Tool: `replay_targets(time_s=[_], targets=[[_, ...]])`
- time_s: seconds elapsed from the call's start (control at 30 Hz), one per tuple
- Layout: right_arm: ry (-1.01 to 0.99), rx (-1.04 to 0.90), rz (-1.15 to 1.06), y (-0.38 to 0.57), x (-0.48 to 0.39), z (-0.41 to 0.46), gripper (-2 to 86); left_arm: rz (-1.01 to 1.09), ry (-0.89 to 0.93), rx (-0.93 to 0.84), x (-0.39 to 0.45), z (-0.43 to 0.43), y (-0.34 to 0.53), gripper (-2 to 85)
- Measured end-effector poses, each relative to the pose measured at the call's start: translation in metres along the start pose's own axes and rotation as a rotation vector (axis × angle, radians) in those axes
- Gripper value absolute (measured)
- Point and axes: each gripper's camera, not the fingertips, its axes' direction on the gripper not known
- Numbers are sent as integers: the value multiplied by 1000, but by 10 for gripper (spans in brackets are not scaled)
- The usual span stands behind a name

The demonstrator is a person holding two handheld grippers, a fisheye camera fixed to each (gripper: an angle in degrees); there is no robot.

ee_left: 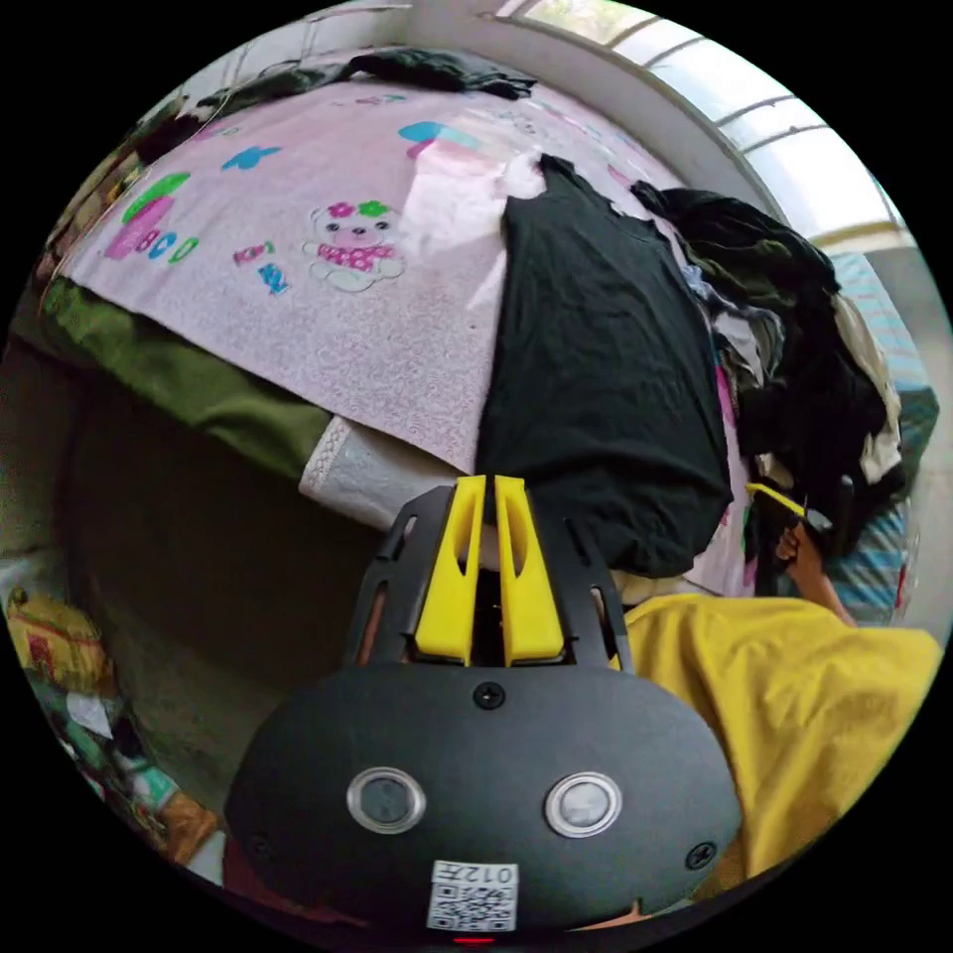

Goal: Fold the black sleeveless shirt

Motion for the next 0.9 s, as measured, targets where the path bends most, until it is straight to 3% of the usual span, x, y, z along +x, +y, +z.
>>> replay_targets(time_s=[0.17,0.27,0.4,0.57,0.77,0.9], targets=[[-73,-24,-296,14,-62,19,15,573,-76,-87,125,10,36,6],[-74,-61,-384,17,-87,40,18,739,-141,-147,179,34,49,9],[-48,-109,-409,15,-98,69,18,751,-135,-182,212,54,50,9],[-35,-187,-401,19,-87,88,17,719,-104,-385,232,81,62,7],[-66,-197,-324,21,-61,86,15,660,-94,-311,247,59,74,3],[-209,-204,-102,24,-20,91,18,594,-46,-190,253,33,72,2]])
